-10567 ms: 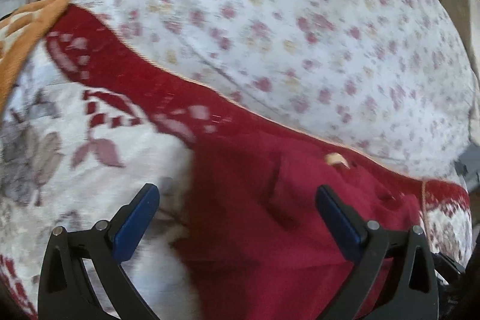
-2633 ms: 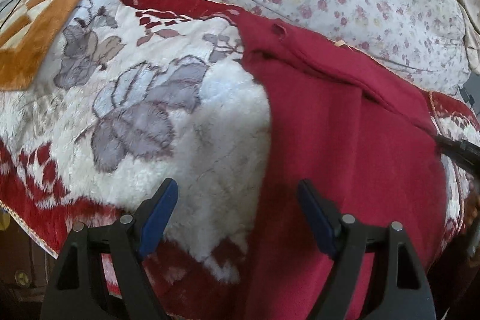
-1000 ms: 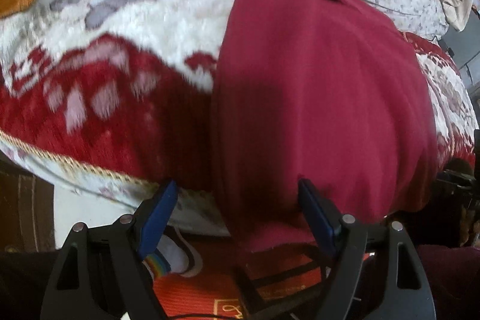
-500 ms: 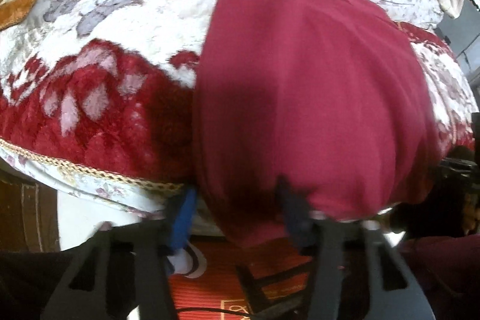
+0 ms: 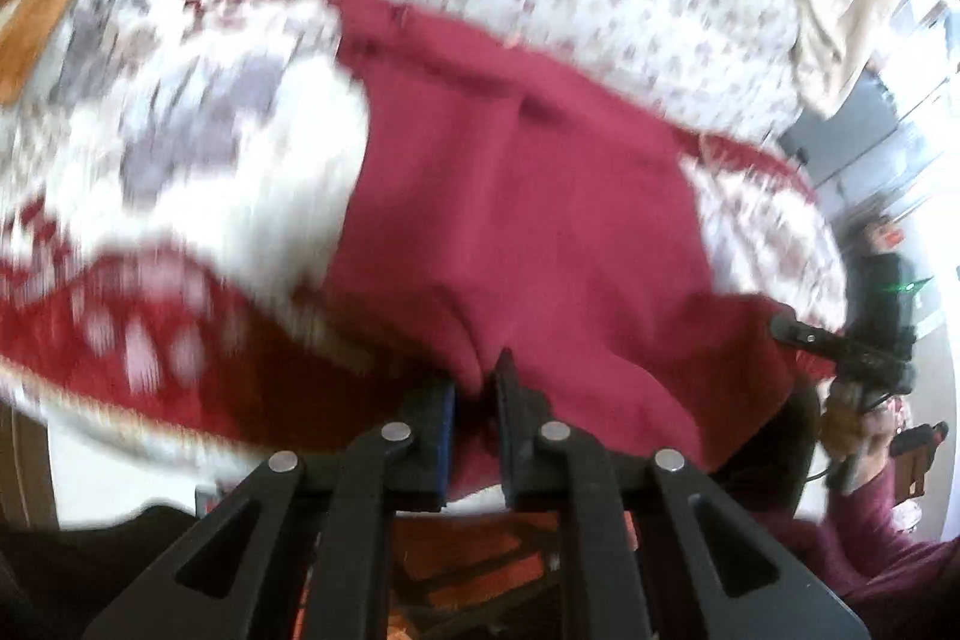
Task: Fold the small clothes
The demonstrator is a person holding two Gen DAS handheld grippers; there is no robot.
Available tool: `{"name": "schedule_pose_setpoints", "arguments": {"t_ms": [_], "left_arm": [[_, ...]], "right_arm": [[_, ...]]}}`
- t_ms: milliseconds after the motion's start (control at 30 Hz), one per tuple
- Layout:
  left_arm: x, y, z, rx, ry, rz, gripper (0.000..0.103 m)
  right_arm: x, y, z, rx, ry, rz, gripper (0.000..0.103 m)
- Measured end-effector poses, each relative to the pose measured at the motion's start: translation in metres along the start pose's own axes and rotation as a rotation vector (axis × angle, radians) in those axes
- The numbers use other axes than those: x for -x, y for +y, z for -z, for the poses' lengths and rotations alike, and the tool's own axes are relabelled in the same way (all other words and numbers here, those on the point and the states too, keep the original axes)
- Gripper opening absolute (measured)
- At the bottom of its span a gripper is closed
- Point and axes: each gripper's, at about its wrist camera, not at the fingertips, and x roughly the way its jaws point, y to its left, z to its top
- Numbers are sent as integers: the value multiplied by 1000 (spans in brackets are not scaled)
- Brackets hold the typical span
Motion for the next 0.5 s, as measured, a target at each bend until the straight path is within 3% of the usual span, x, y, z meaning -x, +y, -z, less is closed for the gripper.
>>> {"name": "schedule_pose_setpoints", "arguments": {"t_ms": [233,500], "left_arm": [[-17,-3,-112,3,-117,-12,11],[-78,31,-204,81,-157,-75,11]], "right_arm": [[0,-26,-91,-88,-180,23,13],[-34,-88,-182,-216,-231,93,13]]}}
